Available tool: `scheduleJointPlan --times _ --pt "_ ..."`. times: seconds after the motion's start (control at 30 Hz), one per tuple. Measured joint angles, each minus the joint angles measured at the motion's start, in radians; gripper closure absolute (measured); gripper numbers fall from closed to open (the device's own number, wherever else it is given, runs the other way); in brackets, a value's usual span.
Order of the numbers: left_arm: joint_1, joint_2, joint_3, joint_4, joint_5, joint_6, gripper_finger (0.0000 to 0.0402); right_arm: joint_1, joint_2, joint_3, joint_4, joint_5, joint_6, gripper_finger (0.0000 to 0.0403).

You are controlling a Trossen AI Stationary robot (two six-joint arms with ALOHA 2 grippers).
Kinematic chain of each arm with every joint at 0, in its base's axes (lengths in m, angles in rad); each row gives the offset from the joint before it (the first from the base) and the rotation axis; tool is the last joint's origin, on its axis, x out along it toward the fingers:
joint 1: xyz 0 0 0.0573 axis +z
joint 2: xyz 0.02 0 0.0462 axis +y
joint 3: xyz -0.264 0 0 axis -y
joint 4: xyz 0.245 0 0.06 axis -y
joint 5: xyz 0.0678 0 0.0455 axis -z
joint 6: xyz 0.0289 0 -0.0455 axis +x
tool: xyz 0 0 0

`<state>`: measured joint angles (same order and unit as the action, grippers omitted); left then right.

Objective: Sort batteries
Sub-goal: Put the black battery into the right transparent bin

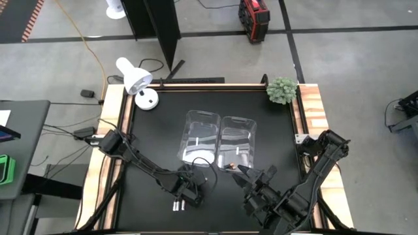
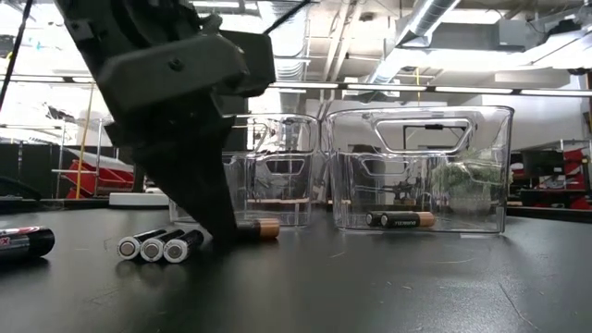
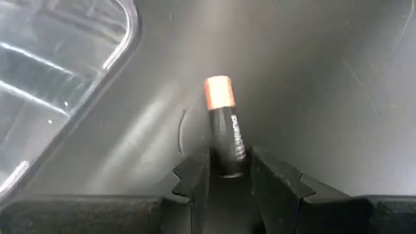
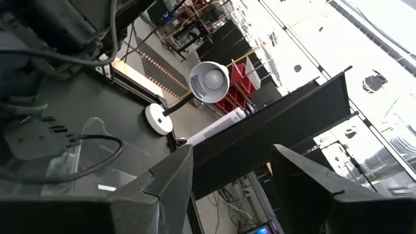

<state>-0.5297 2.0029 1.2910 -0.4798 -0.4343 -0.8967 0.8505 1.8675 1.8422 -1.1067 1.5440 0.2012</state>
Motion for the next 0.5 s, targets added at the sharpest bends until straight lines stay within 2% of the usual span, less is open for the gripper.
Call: scheduleJointPlan --times 0.37,0.5 --pt "0.001 0.014 0.001 0.034 -0.019 0.038 0.0295 0.0 0.0 0.0 0.016 0.0 -0.016 0.018" --pt "0.0 0.025 0.001 0.05 -0.034 0.047 0.0307 0.0 0.0 0.0 0.016 0.0 -0.018 0.018"
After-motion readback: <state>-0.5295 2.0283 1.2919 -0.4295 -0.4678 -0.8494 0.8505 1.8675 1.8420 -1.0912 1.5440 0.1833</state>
